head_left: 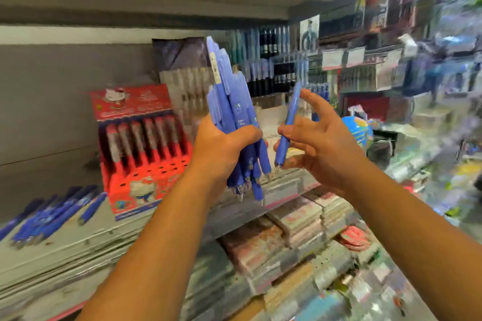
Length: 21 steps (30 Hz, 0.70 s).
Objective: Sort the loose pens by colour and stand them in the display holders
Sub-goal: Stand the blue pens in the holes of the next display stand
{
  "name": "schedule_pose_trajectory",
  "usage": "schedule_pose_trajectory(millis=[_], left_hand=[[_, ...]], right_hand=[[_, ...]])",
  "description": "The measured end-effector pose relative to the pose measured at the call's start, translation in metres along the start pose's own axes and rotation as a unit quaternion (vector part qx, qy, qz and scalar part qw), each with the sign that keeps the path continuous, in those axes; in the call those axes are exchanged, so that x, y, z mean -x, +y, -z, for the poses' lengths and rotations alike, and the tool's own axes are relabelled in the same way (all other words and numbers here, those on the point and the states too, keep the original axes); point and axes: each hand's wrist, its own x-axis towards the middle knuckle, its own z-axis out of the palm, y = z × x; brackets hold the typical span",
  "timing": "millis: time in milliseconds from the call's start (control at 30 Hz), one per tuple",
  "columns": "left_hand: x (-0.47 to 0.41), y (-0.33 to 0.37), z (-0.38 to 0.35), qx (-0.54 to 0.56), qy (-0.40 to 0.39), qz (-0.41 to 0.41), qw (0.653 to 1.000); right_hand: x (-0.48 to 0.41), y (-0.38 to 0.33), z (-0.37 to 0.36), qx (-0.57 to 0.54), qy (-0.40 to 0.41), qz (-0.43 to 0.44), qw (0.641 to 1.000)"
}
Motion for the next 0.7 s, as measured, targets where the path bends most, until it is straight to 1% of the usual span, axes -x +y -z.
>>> schedule_pose_trajectory(millis=[100, 233, 500, 700], left_hand=[[-0.01, -0.008, -0.033, -0.002, 0.007, 0.005, 1.0], [-0.029, -0.016, -0.058, 0.002, 0.025, 0.003, 1.0], [-0.084, -0.045, -0.07, -0.006, 0.049, -0.011, 0.999], [-0.123, -0.058, -0.071, -0.014, 0.095, -0.028, 0.995]], right_hand=[[-0.007, -0.001, 0.038, 0.009, -0.016, -0.007, 1.0], [-0.026, 0.001, 0.073, 0.008, -0.033, -0.013, 0.999], [-0.095, 0.026, 0.109, -0.006, -0.036, 0.002, 0.999], [-0.155, 0.038, 0.127, 0.016, -0.046, 0.052, 0.997]])
